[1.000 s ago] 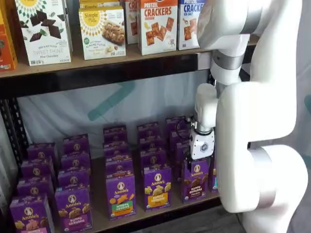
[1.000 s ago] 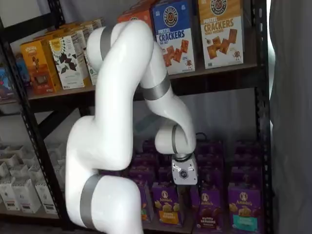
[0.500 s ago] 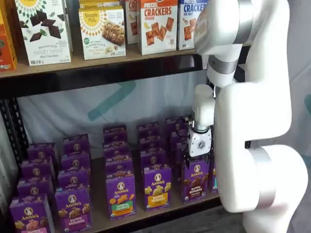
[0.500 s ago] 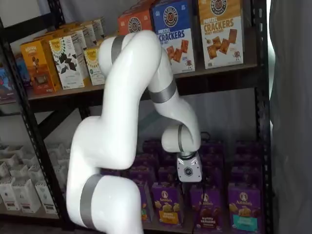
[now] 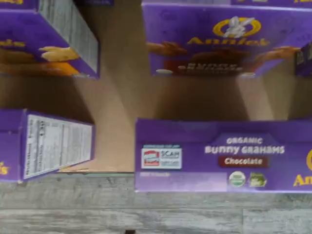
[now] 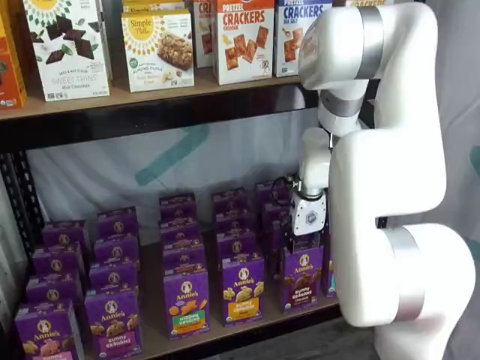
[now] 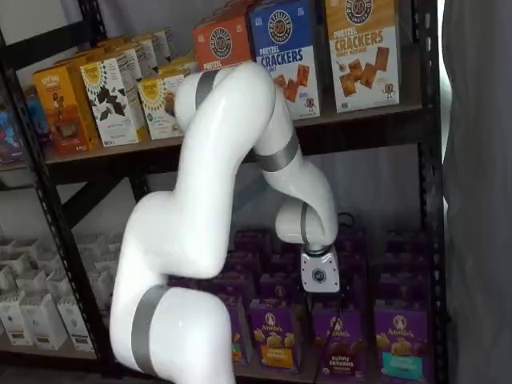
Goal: Pick up the purple box with a brown patch in the center, on the bottom shelf, the fifth box from the left
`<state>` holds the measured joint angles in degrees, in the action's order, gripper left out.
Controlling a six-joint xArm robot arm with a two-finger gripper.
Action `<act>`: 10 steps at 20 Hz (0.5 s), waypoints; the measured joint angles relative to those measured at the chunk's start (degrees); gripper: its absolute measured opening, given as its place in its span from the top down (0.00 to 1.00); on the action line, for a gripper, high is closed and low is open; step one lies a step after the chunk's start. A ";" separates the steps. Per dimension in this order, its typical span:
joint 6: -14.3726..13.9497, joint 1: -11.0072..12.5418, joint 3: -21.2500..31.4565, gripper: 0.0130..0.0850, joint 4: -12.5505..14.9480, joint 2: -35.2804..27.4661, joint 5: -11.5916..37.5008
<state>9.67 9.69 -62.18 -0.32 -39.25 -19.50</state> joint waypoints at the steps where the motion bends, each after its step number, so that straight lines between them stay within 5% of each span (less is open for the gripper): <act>1: 0.17 0.23 -0.59 0.00 0.05 -0.36 -0.22; 10: -0.28 0.90 -3.25 0.00 1.25 -2.08 -0.77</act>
<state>9.38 10.58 -65.43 0.93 -41.33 -20.27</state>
